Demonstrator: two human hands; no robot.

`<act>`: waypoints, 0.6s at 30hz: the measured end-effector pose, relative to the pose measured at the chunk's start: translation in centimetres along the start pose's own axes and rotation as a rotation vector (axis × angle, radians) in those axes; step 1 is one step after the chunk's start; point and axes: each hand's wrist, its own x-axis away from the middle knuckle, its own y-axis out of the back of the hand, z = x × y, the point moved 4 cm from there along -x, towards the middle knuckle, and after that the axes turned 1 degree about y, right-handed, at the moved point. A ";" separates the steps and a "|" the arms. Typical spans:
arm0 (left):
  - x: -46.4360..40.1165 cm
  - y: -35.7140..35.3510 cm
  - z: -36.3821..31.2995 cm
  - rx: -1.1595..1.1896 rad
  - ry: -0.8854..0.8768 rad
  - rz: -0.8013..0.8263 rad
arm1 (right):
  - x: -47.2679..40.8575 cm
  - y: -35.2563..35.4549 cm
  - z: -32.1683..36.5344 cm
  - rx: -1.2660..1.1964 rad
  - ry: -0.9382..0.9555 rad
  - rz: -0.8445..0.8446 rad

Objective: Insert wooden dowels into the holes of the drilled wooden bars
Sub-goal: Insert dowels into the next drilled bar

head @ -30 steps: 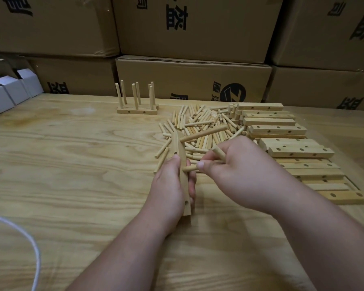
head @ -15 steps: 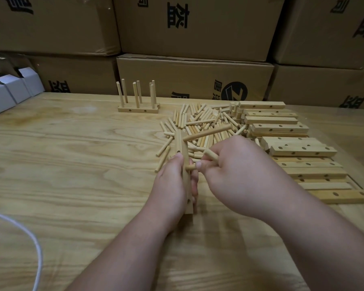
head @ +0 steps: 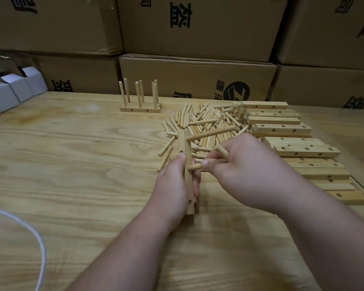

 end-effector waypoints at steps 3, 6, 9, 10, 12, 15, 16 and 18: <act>0.3 0.0 -0.4 -0.058 -0.019 -0.038 | 0.4 -0.5 0.4 0.037 0.016 -0.052; 0.4 -0.3 -0.5 -0.032 0.025 -0.036 | 0.6 -0.8 0.4 0.053 0.025 -0.075; 0.3 -0.4 -0.2 0.000 0.056 -0.031 | 0.6 -0.9 0.4 0.032 0.022 -0.068; 0.3 -0.4 -0.2 0.007 0.056 -0.021 | 0.5 -0.7 0.3 0.005 0.011 -0.052; 0.1 -0.4 0.1 0.010 0.064 0.006 | 0.2 -0.2 -0.2 -0.023 -0.005 -0.021; 0.0 -0.2 0.5 -0.006 0.059 0.015 | -0.1 0.1 -0.5 -0.037 -0.005 -0.001; -0.1 -0.2 0.6 0.003 0.052 0.012 | -0.1 0.0 -0.6 -0.040 -0.003 0.002; -0.2 -0.1 0.6 0.019 0.051 0.009 | -0.2 -0.1 -0.7 -0.043 0.005 0.004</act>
